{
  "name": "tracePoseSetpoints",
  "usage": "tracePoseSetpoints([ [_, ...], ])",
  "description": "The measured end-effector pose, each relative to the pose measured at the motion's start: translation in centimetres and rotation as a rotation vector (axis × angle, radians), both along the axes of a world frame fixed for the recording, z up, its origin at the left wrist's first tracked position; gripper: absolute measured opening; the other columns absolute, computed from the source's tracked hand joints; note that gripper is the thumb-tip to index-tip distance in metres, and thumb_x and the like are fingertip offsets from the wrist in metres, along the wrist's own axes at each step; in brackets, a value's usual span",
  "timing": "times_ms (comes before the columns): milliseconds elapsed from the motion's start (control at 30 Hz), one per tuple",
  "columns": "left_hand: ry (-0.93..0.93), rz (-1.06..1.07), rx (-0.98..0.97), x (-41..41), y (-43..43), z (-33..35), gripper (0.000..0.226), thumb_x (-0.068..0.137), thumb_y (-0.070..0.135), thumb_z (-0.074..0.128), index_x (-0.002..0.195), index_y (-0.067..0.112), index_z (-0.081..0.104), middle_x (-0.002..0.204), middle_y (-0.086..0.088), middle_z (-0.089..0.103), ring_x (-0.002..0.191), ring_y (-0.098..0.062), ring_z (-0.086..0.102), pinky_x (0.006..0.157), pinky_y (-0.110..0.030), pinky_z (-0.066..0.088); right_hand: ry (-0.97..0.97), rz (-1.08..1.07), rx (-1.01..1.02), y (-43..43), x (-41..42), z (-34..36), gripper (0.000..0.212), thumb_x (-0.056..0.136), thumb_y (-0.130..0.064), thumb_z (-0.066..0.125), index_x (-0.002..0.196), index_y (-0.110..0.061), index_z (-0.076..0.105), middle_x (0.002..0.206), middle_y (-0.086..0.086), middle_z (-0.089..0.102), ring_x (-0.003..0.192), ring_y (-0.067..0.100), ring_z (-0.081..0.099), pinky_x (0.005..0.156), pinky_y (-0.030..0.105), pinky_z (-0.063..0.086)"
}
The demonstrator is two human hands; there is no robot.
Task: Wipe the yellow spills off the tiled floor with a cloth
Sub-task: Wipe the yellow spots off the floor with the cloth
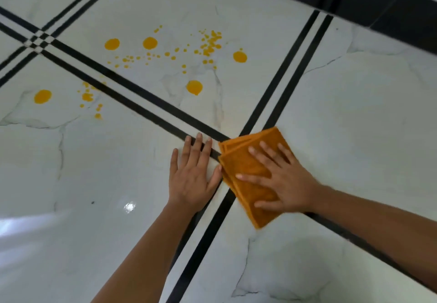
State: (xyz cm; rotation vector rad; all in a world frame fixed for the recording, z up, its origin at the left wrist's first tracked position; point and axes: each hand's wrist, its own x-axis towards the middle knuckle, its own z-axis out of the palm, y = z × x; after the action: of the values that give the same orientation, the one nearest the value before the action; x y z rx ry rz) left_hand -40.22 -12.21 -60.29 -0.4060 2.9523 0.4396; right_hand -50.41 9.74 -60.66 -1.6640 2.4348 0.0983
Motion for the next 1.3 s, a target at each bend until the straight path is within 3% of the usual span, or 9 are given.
tracePoseSetpoints([
  [167, 0.024, -0.081, -0.002, -3.3, 3.1, -0.3, 0.067, 0.089, 0.055, 0.013, 0.148, 0.023, 0.016, 0.156, -0.003, 0.015, 0.144, -0.022, 0.006, 0.112, -0.044, 0.0, 0.045, -0.677, -0.058, -0.1, -7.3, -0.1, 0.07, 0.075, -0.079, -0.006, 0.139, -0.052, -0.011, 0.157, 0.01, 0.0, 0.143, 0.037, -0.002, 0.111, 0.061, 0.004],
  [267, 0.058, -0.12, -0.045, -6.0, 4.0, -0.2, 0.068, 0.091, 0.057, 0.012, 0.147, 0.021, 0.021, 0.153, -0.006, 0.025, 0.142, -0.026, 0.019, 0.11, -0.047, 0.008, 0.061, -0.425, -0.085, -0.1, -5.8, -0.9, 0.068, 0.08, -0.076, 0.001, 0.142, -0.049, -0.002, 0.157, 0.009, 0.005, 0.143, 0.037, 0.002, 0.11, 0.062, 0.007],
  [367, 0.055, -0.154, -0.051, -9.4, 4.6, 0.0, 0.072, 0.085, 0.06, 0.004, 0.148, 0.026, 0.005, 0.157, -0.001, 0.01, 0.145, -0.021, 0.004, 0.111, -0.041, -0.003, 0.081, -0.212, -0.083, 1.5, -10.7, -0.7, 0.065, 0.082, -0.075, 0.01, 0.142, -0.05, 0.006, 0.157, 0.004, 0.013, 0.143, 0.032, 0.008, 0.11, 0.058, 0.009],
  [533, 0.042, -0.18, -0.041, -13.9, 7.4, 0.2, 0.075, 0.081, 0.059, -0.002, 0.149, 0.027, 0.003, 0.158, 0.001, 0.001, 0.145, -0.02, -0.004, 0.114, -0.041, -0.004, 0.019, -0.976, -0.111, 4.5, -17.8, -0.5, 0.063, 0.085, -0.072, 0.013, 0.141, -0.051, -0.004, 0.158, 0.001, -0.004, 0.144, 0.03, -0.007, 0.112, 0.057, -0.002],
  [767, -0.013, -0.152, -0.071, -17.1, 8.9, 0.1, 0.079, 0.077, 0.062, -0.009, 0.148, 0.029, -0.002, 0.158, 0.003, -0.004, 0.144, -0.018, -0.009, 0.114, -0.041, -0.006, 0.037, -0.395, -0.085, 5.3, -16.2, -0.2, 0.065, 0.081, -0.074, 0.006, 0.142, -0.05, 0.003, 0.158, 0.001, 0.004, 0.144, 0.031, 0.001, 0.111, 0.059, 0.003],
  [967, -0.052, -0.231, -0.158, -19.0, 9.4, 0.2, 0.079, 0.077, 0.06, -0.011, 0.148, 0.028, -0.004, 0.158, 0.004, -0.001, 0.144, -0.017, -0.008, 0.115, -0.041, -0.002, 0.024, -0.904, -0.117, 4.7, -21.7, -0.7, 0.065, 0.085, -0.072, 0.011, 0.143, -0.047, -0.004, 0.158, 0.002, -0.004, 0.143, 0.033, -0.009, 0.11, 0.059, -0.005],
  [1100, -0.056, -0.158, -0.133, -19.6, 9.5, 0.4, 0.079, 0.079, 0.061, -0.008, 0.149, 0.026, 0.002, 0.158, 0.001, 0.002, 0.145, -0.019, -0.004, 0.115, -0.044, 0.0, 0.037, -0.544, -0.116, 5.7, -17.9, -0.6, 0.065, 0.084, -0.072, 0.014, 0.143, -0.049, -0.001, 0.158, 0.001, -0.002, 0.144, 0.031, -0.007, 0.11, 0.059, -0.005],
  [1233, -0.104, -0.053, -0.139, -16.0, 10.8, 0.4, 0.076, 0.08, 0.061, -0.009, 0.148, 0.027, -0.007, 0.157, 0.003, -0.007, 0.144, -0.018, -0.011, 0.114, -0.043, -0.005, 0.018, -0.746, -0.156, 5.1, -15.6, -0.2, 0.063, 0.086, -0.068, 0.016, 0.144, -0.044, 0.01, 0.157, 0.005, 0.01, 0.143, 0.036, 0.004, 0.109, 0.061, 0.001],
  [1300, -0.091, 0.001, -0.114, -13.1, 10.8, 0.7, 0.075, 0.081, 0.064, -0.007, 0.147, 0.029, -0.009, 0.153, 0.006, -0.015, 0.141, -0.015, -0.016, 0.112, -0.041, -0.01, 0.008, -0.628, -0.177, 4.5, -10.8, -0.4, 0.061, 0.087, -0.064, 0.021, 0.144, -0.041, 0.02, 0.155, 0.009, 0.019, 0.141, 0.039, 0.014, 0.106, 0.065, 0.01],
])
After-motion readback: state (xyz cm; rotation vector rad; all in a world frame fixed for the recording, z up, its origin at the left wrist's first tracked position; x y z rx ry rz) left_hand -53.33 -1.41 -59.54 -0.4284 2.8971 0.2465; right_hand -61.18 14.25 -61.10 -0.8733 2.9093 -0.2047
